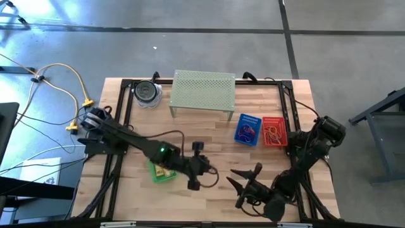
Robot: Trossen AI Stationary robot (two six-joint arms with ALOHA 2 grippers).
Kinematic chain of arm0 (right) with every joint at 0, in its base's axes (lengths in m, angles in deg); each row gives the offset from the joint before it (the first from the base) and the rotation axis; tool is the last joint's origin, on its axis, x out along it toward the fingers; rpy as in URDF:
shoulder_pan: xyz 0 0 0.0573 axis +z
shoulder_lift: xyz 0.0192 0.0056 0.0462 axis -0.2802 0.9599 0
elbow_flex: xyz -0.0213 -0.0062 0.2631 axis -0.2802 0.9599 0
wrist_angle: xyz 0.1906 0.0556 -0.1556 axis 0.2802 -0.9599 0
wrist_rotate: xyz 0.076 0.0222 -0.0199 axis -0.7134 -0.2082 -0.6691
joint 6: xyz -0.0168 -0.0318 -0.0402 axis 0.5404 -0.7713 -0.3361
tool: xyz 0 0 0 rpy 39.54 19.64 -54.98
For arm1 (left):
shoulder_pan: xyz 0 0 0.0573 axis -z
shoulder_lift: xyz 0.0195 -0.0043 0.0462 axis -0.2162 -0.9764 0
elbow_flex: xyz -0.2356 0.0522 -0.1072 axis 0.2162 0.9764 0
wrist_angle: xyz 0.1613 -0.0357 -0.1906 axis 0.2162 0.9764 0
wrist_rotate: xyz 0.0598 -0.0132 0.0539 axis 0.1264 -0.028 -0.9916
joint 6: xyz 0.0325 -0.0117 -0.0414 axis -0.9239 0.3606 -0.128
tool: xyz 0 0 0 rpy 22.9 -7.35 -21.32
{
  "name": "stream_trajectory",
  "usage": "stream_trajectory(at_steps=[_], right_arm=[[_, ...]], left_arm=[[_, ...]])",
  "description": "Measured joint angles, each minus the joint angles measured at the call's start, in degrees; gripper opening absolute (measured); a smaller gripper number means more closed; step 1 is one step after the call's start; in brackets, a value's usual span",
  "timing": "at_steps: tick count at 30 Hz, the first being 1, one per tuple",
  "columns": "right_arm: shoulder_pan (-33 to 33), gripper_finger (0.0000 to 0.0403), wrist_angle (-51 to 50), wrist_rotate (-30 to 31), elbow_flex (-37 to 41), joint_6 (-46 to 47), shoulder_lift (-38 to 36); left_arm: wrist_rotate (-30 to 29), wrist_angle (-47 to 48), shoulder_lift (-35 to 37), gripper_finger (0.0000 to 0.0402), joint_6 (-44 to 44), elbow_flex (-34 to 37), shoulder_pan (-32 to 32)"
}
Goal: Pick & Place Office Desk Supplies
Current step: Put the orange rubber band into the red bin
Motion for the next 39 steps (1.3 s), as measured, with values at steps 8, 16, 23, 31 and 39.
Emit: stream_trajectory(at_steps=[8,16,23,31,39], right_arm=[[0.63,0.0142,-27.93,-14.75,0.03,32.68,-1.03],[-1.00,0.0142,-36.21,-13.40,0.04,52.00,-1.02],[-6.44,0.0142,-36.26,-11.46,0.04,52.59,-1.01],[-12.73,0.0142,-36.31,-15.92,0.04,47.36,-1.01],[-15.27,0.0142,-30.30,-16.38,0.04,37.52,-0.41]], left_arm=[[5.07,-3.82,0.00,0.0000,-5.61,2.85,-6.84],[11.11,-27.27,0.00,0.0000,3.72,13.11,-13.54],[-3.09,-36.95,0.00,0.0000,8.24,16.28,-10.24],[-17.47,-37.21,0.00,0.0000,3.17,16.28,-5.08],[-19.89,-37.25,0.02,0.0000,4.57,16.80,-5.72]])
